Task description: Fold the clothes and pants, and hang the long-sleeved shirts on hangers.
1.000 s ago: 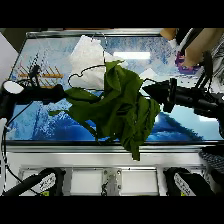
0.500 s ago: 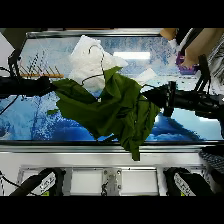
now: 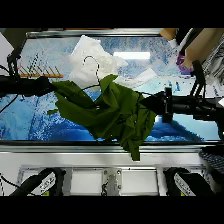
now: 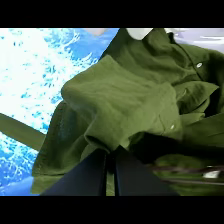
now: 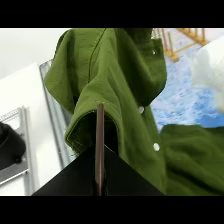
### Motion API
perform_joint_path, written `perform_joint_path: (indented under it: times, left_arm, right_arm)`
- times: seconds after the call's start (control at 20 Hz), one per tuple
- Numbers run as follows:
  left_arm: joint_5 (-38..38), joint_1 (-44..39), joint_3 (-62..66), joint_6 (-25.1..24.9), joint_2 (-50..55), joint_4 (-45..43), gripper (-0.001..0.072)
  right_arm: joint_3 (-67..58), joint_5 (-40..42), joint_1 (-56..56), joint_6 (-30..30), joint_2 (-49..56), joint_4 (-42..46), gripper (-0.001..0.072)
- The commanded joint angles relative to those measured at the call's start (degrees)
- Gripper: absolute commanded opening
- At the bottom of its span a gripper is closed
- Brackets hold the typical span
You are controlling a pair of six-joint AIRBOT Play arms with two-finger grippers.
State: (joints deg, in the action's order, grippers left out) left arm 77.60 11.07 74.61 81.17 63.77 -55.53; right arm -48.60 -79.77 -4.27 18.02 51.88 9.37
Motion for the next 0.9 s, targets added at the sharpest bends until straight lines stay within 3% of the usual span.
perform_joint_path:
  times: [0.0,0.2,0.3,0.55,0.65,0.85]
  left_arm:
    - [2.36,-2.54,4.17,0.33,-1.68,-0.15,0.0015]
    - [3.78,-7.21,8.92,2.54,-4.81,-1.68,0.0015]
    - [4.98,-8.74,11.82,5.29,-6.93,-8.24,0.0015]
    - [8.35,-9.05,16.46,10.03,-10.91,-25.09,0.0015]
    - [8.5,-9.07,15.93,11.37,-11.39,-24.41,0.0015]
    - [4.98,-9.07,15.52,11.45,-11.43,-13.03,0.0015]
  right_arm:
    - [6.51,1.25,3.3,-4.96,0.04,-5.92,0.0007]
    - [13.88,10.73,9.22,-15.13,0.04,-18.49,0.0007]
    - [14.82,12.68,10.84,-18.86,0.04,-23.82,0.0007]
    - [14.78,18.53,11.08,-20.26,-1.29,-27.82,0.0007]
    - [14.78,17.99,11.65,-20.28,-1.73,-29.2,0.0008]
    - [14.78,17.86,16.24,-20.94,-1.7,-29.14,0.0007]
